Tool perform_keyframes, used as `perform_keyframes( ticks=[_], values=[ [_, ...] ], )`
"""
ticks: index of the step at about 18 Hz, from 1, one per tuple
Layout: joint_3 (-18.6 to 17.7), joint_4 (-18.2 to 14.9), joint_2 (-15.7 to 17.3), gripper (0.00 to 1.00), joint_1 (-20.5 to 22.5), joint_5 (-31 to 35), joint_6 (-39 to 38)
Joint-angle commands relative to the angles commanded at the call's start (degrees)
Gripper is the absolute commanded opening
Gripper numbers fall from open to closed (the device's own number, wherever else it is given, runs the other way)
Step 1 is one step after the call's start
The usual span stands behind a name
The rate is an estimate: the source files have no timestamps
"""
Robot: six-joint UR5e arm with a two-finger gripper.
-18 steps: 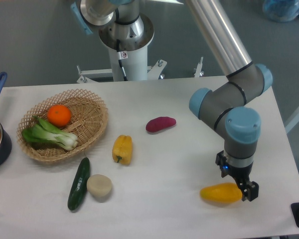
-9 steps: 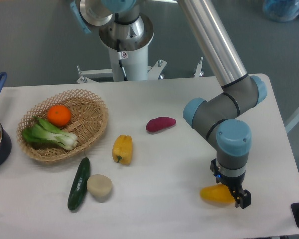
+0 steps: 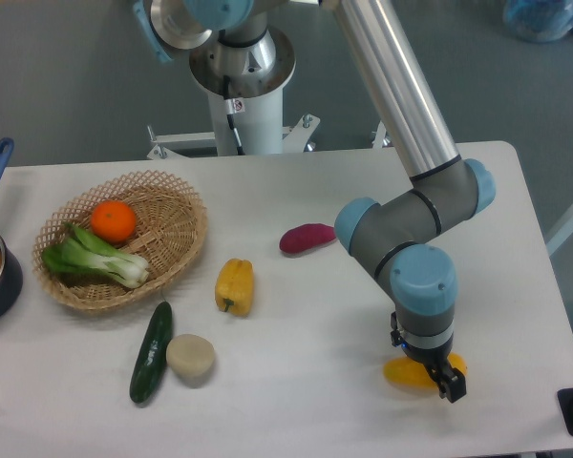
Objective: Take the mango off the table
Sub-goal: 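Lower the open gripper around the mango and close on it, then lift the grasped mango up off the table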
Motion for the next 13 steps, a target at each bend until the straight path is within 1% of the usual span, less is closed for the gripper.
perform_keyframes(
  ticks=[1,2,3,4,6,8,10,13],
  values=[
    [-0.1,0.0,0.0,0.91,0.0,0.0,-0.6],
    [-0.1,0.0,-0.1,0.84,0.0,-0.1,-1.9],
    [-0.1,0.1,-0.1,0.75,-0.1,-0.1,-3.0],
    [-0.1,0.1,-0.2,0.68,-0.1,-0.1,-3.2],
    [-0.1,0.4,-0.3,0.59,-0.4,0.0,-3.5],
    [-0.1,1.5,-0.3,0.56,-0.4,-0.1,-5.8],
    [0.0,1.5,0.0,0.55,-0.4,-0.1,-7.4],
    [-0.2,1.5,1.9,0.55,-0.4,-0.5,-11.3]
  ],
)
